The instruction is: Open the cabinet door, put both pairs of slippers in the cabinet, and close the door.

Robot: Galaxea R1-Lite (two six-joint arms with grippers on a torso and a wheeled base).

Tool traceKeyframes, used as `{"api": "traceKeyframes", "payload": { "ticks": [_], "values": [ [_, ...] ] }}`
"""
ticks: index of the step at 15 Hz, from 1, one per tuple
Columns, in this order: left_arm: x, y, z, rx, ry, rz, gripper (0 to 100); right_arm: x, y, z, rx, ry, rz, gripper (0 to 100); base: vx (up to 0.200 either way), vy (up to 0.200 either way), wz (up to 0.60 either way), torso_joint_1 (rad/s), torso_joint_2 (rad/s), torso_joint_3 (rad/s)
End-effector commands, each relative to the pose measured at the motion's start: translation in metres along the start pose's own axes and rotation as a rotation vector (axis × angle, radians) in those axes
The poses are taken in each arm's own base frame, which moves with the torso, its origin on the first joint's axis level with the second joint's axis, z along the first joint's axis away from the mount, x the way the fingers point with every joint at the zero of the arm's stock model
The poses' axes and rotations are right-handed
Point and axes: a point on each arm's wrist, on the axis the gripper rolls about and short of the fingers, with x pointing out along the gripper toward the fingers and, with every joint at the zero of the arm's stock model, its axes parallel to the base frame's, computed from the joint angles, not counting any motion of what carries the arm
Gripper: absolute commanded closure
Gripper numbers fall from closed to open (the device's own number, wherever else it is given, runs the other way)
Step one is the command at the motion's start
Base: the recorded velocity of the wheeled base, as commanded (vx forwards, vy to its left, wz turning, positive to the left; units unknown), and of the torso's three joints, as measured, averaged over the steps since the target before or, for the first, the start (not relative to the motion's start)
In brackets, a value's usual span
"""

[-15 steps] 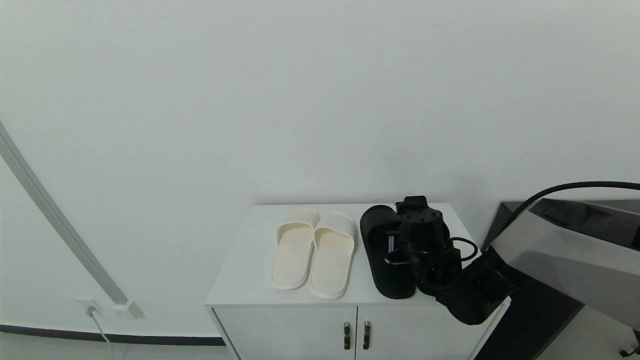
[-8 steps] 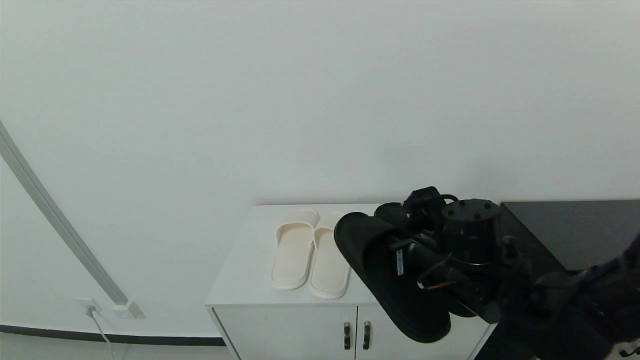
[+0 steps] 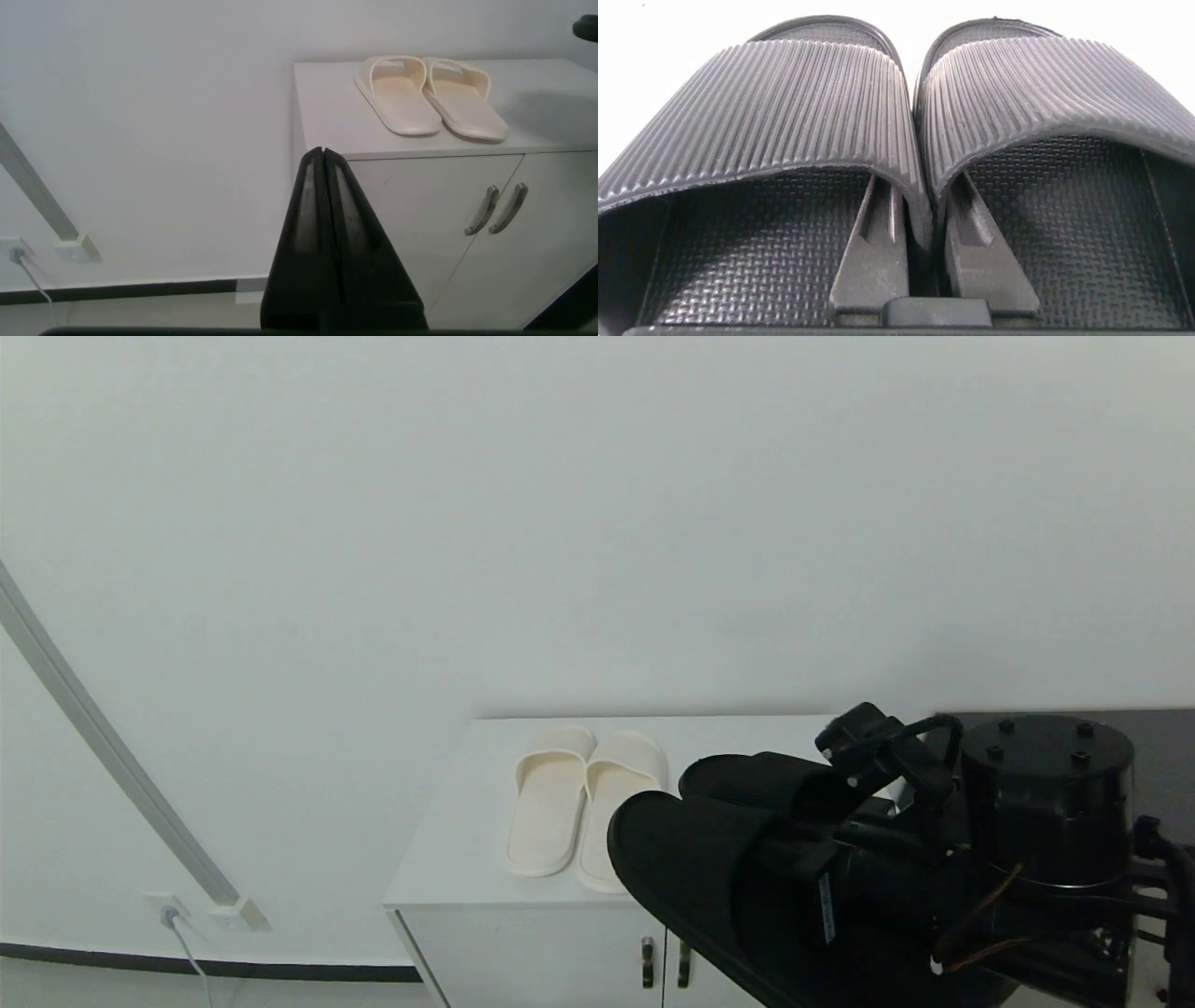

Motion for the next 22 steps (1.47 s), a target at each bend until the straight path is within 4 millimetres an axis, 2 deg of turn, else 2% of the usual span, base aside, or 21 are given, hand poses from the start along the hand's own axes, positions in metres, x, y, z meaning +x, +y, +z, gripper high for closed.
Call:
{"api": "traceKeyframes", "payload": {
  "ticks": [1,9,22],
  "values": [
    [0.000,0.000,0.000,0.000,0.000,0.000,100,-0.005,0.001,0.002,0.000,-0.015,0.008,100,-0.200,0.000,0.00,0.002,0.01,0.002],
    [0.000,0.000,0.000,0.000,0.000,0.000,100,-0.007,0.002,-0.006,-0.012,0.010,0.011,100,-0.200,0.000,0.00,-0.002,0.00,0.005],
    [0.000,0.000,0.000,0.000,0.000,0.002,100,-0.008,0.006,-0.010,-0.019,0.023,0.028,100,0.000,0.000,0.00,0.000,0.00,0.000]
  ]
}}
